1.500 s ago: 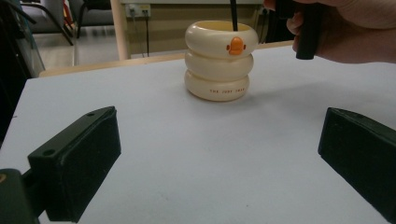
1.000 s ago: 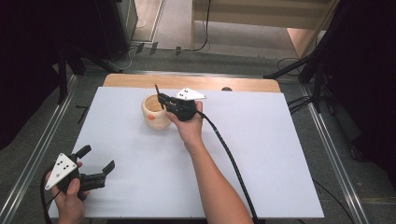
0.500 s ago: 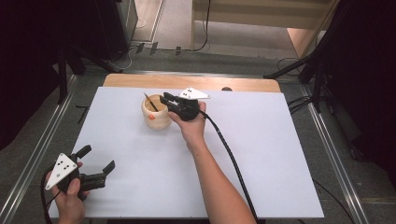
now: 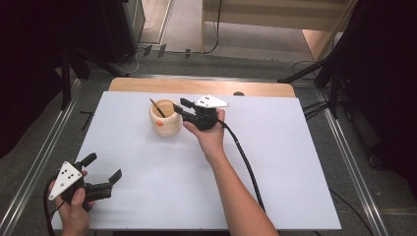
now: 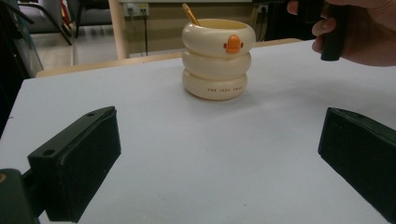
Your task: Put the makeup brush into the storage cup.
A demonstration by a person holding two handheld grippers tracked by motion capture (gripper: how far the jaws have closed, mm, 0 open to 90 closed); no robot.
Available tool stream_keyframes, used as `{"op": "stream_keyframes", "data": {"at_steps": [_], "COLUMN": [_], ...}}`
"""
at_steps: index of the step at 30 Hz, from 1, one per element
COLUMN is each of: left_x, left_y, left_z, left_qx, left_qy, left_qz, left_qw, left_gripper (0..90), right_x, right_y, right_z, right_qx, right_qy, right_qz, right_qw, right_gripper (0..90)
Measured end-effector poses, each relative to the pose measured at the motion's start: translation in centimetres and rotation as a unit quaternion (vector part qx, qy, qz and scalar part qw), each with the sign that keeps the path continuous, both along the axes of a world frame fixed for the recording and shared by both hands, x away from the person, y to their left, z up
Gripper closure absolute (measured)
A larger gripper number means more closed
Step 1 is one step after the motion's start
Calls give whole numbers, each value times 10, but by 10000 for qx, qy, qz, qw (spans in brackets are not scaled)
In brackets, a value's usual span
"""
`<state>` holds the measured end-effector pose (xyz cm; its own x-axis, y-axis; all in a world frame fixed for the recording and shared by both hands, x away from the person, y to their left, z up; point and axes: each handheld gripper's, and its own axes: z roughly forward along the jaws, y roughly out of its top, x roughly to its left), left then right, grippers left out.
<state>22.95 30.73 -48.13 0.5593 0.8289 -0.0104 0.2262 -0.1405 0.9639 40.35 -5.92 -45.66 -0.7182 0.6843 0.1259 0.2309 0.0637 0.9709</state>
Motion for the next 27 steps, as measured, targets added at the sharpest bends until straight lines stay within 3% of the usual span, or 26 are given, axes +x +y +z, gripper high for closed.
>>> {"op": "stream_keyframes", "data": {"at_steps": [10, 22, 27], "left_x": [0, 1, 1], "left_y": [-1, -1, -1], "left_z": [0, -2, -2], "left_qx": [8, 12, 17], "left_qy": [10, 34, 38], "left_qz": [-1, -8, -9], "left_qw": [10000, 10000, 10000], "left_gripper": [0, 0, 0], "right_x": [-14, -29, -34], "right_y": [-26, -46, -51], "right_z": [-5, -13, -16], "right_qx": [-91, -194, -70], "right_qy": [2, 52, 103], "right_qz": [-207, -498, -576], "right_qw": [9997, 9986, 9983], "right_gripper": [527, 315, 251]}}
